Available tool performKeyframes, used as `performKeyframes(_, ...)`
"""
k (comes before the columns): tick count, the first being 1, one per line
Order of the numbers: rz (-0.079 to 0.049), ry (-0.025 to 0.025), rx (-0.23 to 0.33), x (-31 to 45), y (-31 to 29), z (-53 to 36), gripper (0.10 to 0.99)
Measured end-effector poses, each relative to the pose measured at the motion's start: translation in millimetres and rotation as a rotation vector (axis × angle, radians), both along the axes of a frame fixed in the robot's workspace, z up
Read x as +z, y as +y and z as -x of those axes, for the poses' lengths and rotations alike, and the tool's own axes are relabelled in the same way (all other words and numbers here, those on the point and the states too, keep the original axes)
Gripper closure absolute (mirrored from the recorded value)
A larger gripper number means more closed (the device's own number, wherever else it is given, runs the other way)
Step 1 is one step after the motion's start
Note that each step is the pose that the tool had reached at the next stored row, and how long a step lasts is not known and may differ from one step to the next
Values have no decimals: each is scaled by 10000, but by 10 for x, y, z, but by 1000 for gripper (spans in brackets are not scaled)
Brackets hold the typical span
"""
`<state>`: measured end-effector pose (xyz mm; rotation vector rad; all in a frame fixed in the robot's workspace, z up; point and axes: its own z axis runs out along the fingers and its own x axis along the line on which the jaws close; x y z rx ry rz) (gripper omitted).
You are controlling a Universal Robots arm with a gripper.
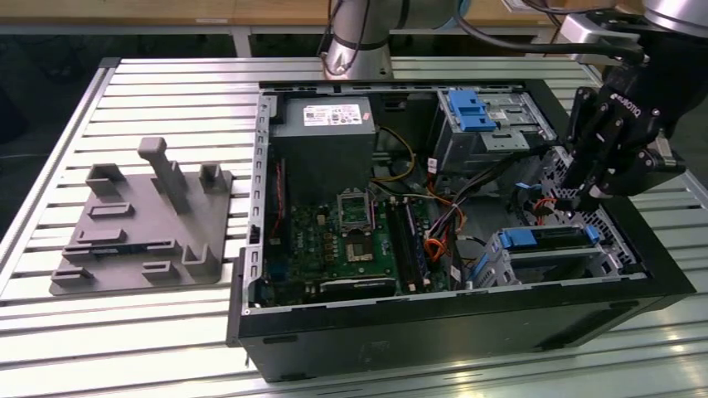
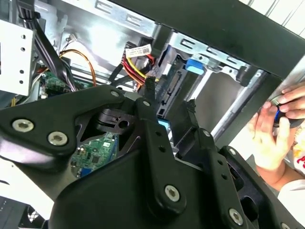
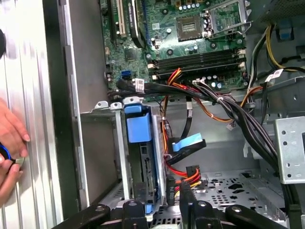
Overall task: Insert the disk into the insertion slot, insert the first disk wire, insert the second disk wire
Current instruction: 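Insert the first disk wire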
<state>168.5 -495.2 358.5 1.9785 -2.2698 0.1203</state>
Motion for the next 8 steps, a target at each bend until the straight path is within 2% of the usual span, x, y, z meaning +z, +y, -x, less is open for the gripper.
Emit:
performKeyframes(3, -3, 60, 0, -25, 30, -7, 678)
performKeyframes(6, 2, 149, 72, -48, 32, -20, 678)
performKeyframes(8, 4, 176, 251, -59, 32, -21, 678)
